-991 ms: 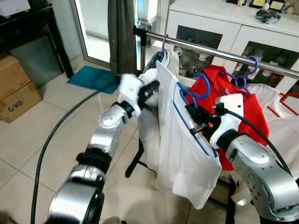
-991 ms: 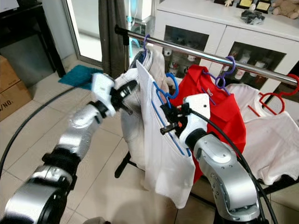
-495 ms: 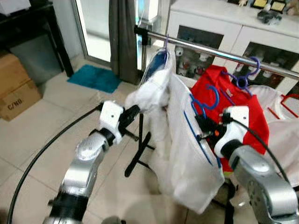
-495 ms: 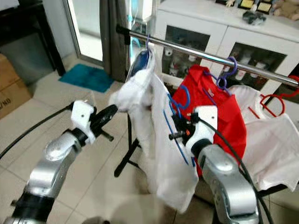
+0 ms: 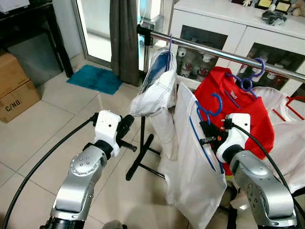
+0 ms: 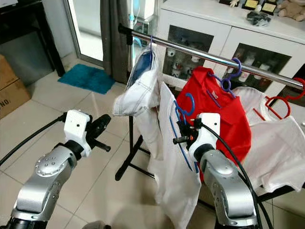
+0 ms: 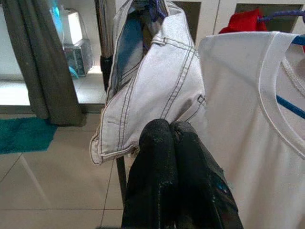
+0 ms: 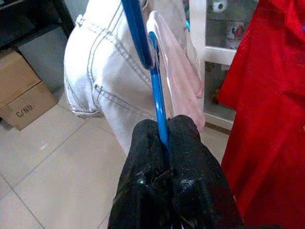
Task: Hang hanger
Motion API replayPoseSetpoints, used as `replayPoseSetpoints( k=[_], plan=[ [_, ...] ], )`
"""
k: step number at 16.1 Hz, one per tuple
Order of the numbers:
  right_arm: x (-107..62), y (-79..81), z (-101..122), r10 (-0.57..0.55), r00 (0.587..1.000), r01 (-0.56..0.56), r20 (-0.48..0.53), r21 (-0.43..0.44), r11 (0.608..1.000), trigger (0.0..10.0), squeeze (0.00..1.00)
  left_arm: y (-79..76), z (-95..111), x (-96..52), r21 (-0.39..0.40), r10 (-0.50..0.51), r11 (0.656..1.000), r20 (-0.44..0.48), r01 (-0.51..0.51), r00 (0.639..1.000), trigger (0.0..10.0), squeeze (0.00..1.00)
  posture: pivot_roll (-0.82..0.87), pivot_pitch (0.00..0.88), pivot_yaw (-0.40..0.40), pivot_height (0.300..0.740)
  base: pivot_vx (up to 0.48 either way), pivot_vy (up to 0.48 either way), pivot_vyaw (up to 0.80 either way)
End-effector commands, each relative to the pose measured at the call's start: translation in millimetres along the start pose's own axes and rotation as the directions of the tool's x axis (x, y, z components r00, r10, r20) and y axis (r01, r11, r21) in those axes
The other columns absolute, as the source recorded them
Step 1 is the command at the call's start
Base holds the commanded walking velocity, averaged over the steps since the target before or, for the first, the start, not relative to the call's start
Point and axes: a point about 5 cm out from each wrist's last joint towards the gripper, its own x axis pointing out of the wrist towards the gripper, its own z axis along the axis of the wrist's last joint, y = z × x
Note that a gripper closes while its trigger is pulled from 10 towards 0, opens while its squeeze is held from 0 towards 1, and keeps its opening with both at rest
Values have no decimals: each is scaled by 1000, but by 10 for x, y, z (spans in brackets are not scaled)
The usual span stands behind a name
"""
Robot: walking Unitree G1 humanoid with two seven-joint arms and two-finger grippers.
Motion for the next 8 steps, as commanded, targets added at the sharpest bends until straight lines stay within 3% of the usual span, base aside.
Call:
replayPoseSetpoints(
  k=[1, 8],
  plan=[
    [-5, -31, 41, -31, 999, 30, 34, 6, 1000, 0, 0, 0, 0, -2, 18, 8, 1000, -24, -7, 1000, 10000, 0, 33, 0, -55, 740, 0, 0, 0],
    [-35, -37, 31, -58, 998, 57, 37, 17, 998, 0, 0, -47, 37, 55, 13, -13, 1000, -46, 13, 999, 10000, 0, 17, 0, -29, 740, 0, 0, 0]
  ],
)
